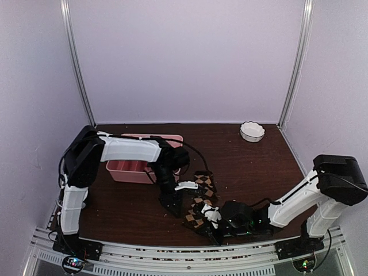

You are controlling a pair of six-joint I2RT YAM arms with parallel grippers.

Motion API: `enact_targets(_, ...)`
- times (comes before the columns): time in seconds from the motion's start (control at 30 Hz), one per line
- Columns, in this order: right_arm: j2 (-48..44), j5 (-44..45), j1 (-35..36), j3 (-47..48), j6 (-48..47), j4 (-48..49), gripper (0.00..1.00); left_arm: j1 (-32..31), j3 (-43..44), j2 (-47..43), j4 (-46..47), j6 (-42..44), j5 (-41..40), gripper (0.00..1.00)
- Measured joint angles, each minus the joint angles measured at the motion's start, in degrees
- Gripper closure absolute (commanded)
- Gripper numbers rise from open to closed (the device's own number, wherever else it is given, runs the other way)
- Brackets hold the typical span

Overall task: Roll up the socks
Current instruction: Roll the sock at the center of the board.

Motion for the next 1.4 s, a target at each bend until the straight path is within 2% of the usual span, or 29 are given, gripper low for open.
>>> enact_targets(0.13,1.40,-8.39,-4.26,-3.85,11.06,8.66,1.00,1.42,-11.17,-12.44,9.75,1.25,-3.50,0.60)
enact_targets(0.23,4.28,-13.75,-7.13,-4.48,18.73,13.81,1.00,0.72,-16.06,-17.44,14.67,3.26,-4.00,0.60)
enact_targets(0.33,6.93,-18.18,-9.46,-4.42,24.81,17.64,1.00,-0.96,-19.37,-18.53,19.37,5.88,-4.07,0.58)
enact_targets(0.53,9.97,-23.06,-13.27,-6.03,34.53,25.07,1.00,-7.32,-23.93,-18.21,24.41,10.62,-6.75,0.65)
enact_targets(0.67,10.27,-24.26,-14.14,-5.75,36.92,25.00,1.00,-10.10,-23.85,-17.59,28.35,11.43,-8.11,0.70)
enact_targets(0.83,9.84,-25.27,-14.45,-4.74,36.94,21.92,1.00,-10.03,-21.66,-14.56,31.12,10.64,-9.20,0.78)
enact_targets(1.2,9.35,-25.46,-14.45,-4.00,36.57,19.23,1.00,-9.92,-18.21,-9.44,31.61,8.68,-9.75,1.00)
enact_targets(1.27,9.38,-25.46,-14.45,-4.02,36.72,19.34,1.00,-9.86,-17.94,-9.20,31.39,8.55,-9.70,0.96)
enact_targets(1.33,9.44,-25.44,-14.45,-4.11,36.92,19.67,1.00,-9.86,-17.59,-8.96,30.95,8.37,-9.66,0.79)
enact_targets(1.4,9.49,-25.40,-14.47,-4.24,37.03,20.09,1.00,-9.79,-17.46,-8.74,30.38,8.37,-8.98,0.71)
